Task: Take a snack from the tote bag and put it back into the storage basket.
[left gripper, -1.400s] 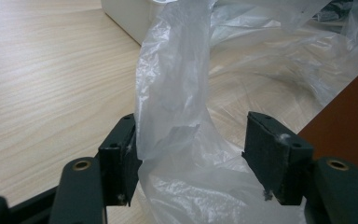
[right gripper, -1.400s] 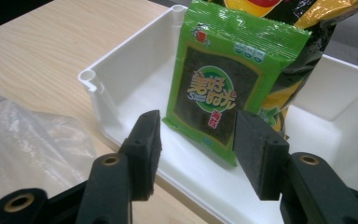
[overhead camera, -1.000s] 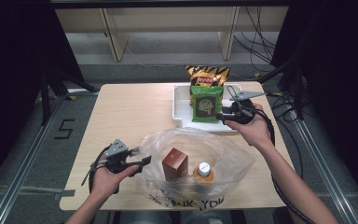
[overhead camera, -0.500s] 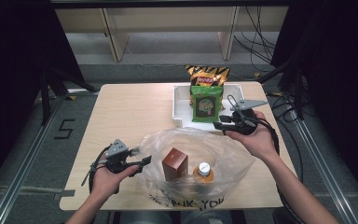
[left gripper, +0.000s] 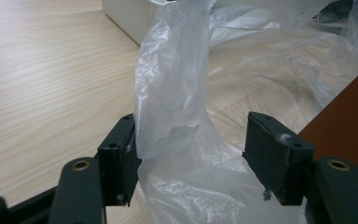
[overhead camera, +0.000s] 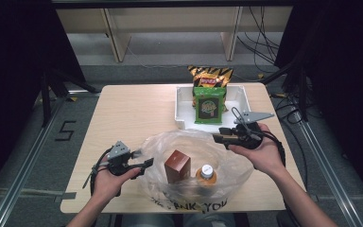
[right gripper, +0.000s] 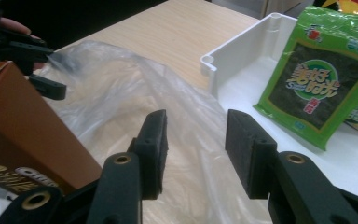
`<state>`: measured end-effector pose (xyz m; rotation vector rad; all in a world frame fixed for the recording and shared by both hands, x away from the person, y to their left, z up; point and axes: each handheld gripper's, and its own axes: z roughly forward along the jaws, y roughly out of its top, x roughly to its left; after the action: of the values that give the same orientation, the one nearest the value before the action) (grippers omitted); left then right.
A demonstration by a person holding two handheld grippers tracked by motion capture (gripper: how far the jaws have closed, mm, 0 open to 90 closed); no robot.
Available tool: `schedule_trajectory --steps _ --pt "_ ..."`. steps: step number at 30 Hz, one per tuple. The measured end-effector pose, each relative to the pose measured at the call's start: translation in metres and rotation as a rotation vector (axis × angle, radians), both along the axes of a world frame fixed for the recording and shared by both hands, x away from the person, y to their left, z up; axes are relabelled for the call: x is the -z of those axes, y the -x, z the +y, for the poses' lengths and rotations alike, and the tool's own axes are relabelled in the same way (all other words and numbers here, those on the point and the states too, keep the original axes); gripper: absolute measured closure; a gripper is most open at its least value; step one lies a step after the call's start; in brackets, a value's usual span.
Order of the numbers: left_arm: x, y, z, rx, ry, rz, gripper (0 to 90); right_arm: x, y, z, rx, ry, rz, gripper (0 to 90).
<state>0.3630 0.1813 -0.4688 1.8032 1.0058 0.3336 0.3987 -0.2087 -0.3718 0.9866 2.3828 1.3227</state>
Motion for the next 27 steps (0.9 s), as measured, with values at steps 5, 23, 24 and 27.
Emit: schedule_trajectory --steps 5,23,24,27 --pt "0.0 0.0 0.0 -0.005 -0.002 0.006 37.2 0.002 0.009 0.002 -0.02 -0.006 0.001 58.2" --pt "0.0 0.0 0.0 -0.001 0.001 0.0 37.2 0.006 0.029 0.01 -0.063 -0.009 -0.015 56.7" --pt "0.0 0.0 0.0 -0.002 0.001 0.0 37.2 0.007 0.03 0.011 -0.061 -0.018 -0.012 56.6" --pt "-0.001 0.0 0.0 -0.003 -0.001 0.0 37.2 0.007 0.03 0.01 -0.078 -0.004 -0.02 56.1"
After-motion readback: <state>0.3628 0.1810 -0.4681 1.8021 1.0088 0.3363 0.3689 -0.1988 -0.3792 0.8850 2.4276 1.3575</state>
